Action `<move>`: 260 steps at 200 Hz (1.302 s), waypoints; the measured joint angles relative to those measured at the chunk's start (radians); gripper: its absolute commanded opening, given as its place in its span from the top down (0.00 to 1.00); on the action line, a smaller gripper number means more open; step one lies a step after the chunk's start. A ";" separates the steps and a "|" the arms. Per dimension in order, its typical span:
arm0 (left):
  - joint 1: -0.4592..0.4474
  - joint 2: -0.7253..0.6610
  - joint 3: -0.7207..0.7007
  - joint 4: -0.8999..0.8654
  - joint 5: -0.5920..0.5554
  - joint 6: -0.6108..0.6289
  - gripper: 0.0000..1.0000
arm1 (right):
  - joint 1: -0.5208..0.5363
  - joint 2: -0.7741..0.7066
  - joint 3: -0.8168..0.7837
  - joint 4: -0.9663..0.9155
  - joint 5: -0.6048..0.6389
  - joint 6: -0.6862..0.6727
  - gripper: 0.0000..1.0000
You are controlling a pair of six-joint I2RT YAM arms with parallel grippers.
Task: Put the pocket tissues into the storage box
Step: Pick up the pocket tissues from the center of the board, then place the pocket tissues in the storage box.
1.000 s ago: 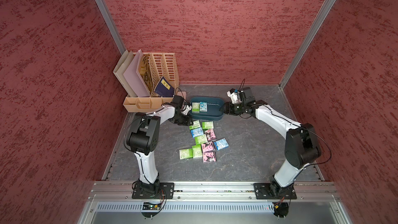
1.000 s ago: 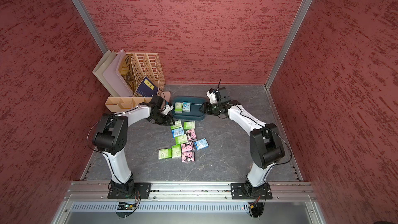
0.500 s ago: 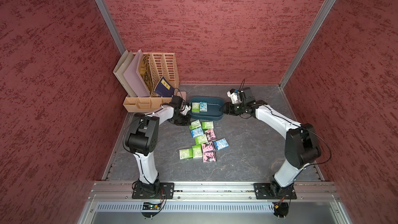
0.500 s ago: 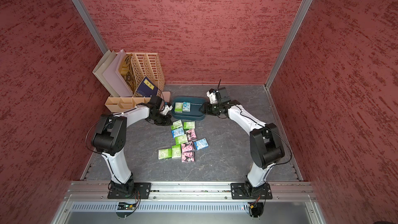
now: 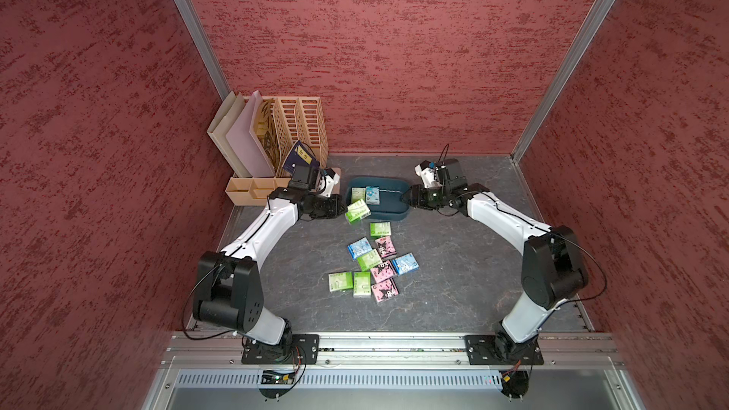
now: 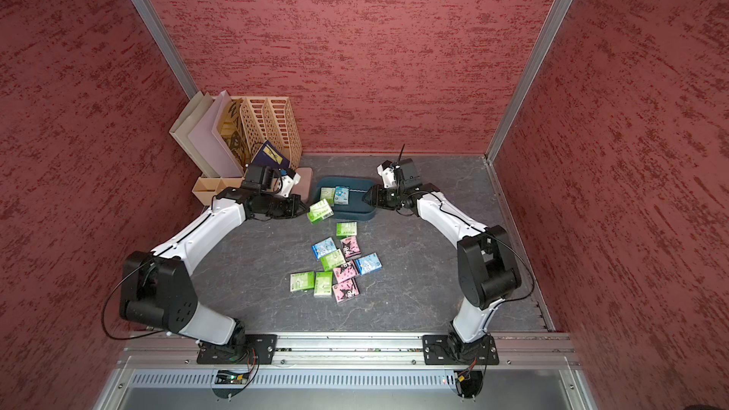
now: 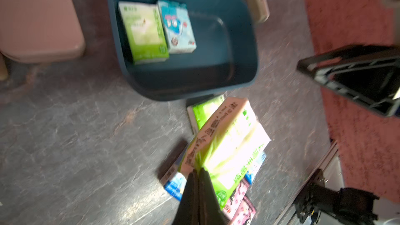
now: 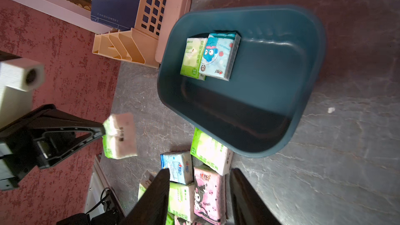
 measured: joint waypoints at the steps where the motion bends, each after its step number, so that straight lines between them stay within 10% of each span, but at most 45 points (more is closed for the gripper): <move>1: 0.000 -0.002 -0.002 0.006 0.000 -0.005 1.00 | 0.001 0.000 0.000 0.002 0.000 0.001 0.50; 106: -0.101 -0.100 -0.404 0.903 -0.157 -0.582 1.00 | 0.170 -0.025 -0.037 0.426 0.017 0.257 0.45; 260: -0.107 -0.187 -0.432 0.995 -0.225 -0.587 1.00 | 0.224 0.064 0.076 0.456 0.064 0.292 0.46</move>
